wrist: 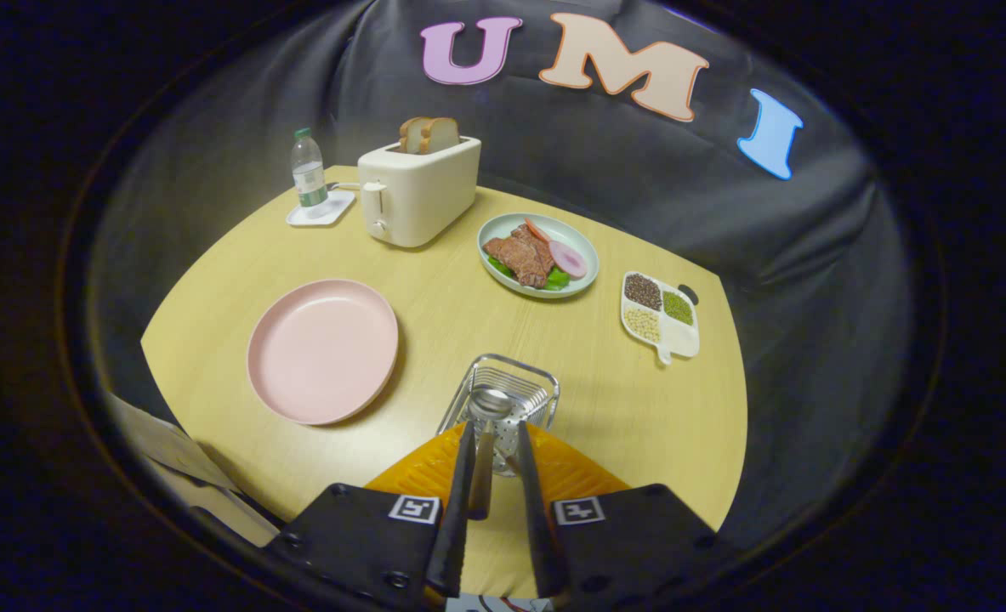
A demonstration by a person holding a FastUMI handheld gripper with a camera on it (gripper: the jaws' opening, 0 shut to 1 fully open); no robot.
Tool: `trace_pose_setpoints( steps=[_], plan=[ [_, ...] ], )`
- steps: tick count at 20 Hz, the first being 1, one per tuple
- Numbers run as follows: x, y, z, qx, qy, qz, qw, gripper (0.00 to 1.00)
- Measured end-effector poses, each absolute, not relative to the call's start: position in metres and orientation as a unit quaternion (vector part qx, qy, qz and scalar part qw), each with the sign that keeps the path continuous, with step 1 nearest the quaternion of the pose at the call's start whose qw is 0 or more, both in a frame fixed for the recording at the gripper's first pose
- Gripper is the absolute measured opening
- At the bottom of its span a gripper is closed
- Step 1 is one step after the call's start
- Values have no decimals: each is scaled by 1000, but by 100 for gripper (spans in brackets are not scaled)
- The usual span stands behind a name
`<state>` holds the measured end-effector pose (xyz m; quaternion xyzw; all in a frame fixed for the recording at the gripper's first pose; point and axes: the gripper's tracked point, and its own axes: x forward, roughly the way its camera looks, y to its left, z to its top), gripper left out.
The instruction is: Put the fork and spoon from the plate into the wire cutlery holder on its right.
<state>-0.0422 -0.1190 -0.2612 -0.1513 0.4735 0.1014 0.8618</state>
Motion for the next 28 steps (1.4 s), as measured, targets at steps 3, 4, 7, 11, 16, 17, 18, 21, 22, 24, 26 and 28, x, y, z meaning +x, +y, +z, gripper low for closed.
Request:
trace_pose_setpoints(
  steps=[3, 4, 7, 11, 16, 17, 18, 21, 22, 24, 26, 28],
  plan=[
    [-40, -114, -256, -148, 461, 104, 869, 53],
    [-39, -111, -254, -143, 454, 103, 873, 59],
    [-33, -98, -237, -123, 418, 98, 894, 76],
    [-25, -77, -204, -90, 348, 91, 929, 100],
    [-19, -59, -157, -58, 258, 59, 963, 100],
    [-19, -56, -148, -51, 240, 52, 968, 100],
    [-18, -54, -139, -47, 221, 44, 973, 100],
    [-20, -43, -115, -33, 174, 30, 984, 100],
    [-18, -40, -107, -30, 161, 27, 986, 100],
    [-19, -35, -94, -30, 137, 22, 990, 99],
    [-17, -29, -85, -31, 120, 16, 992, 99],
    [-15, -26, -76, -28, 99, 6, 995, 99]
  ],
)
